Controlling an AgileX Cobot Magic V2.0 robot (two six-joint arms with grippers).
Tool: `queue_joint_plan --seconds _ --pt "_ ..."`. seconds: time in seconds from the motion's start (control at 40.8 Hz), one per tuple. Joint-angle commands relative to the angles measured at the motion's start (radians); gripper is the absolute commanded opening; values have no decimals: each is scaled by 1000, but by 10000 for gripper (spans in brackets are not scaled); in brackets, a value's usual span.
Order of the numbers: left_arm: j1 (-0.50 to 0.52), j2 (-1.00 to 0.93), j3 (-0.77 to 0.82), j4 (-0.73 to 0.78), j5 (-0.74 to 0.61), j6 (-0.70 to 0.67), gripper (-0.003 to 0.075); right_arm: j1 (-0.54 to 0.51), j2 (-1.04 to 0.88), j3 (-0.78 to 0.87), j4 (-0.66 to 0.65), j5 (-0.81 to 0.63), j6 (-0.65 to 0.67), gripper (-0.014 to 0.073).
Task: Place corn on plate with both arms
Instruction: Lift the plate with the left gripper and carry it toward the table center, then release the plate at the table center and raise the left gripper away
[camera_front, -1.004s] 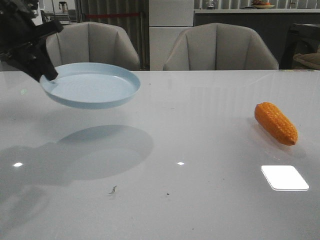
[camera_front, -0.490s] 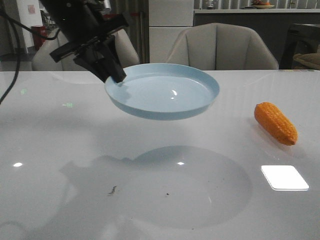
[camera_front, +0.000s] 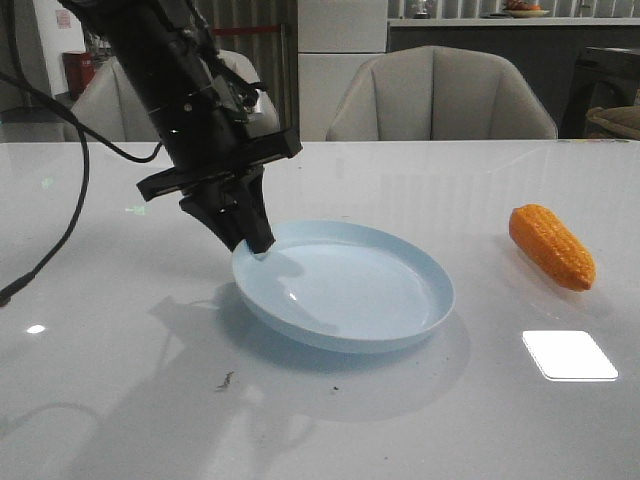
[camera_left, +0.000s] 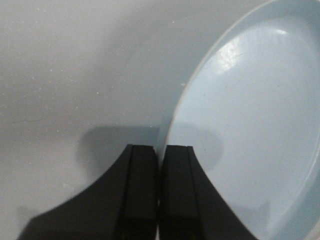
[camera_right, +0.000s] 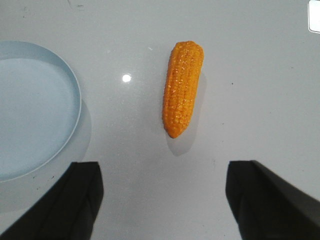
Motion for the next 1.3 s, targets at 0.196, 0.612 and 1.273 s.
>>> queue_joint_plan --seconds 0.196,0.612,1.273 --pt "-8 -35 -29 -30 -43 2 89 -6 -11 -34 -3 -51 -11 612" --pt "-8 -34 -33 2 13 2 424 -6 -11 -34 -3 -48 -11 612" --pt "20 -95 -457 236 84 -33 347 -6 -11 -34 -3 -38 -11 612"
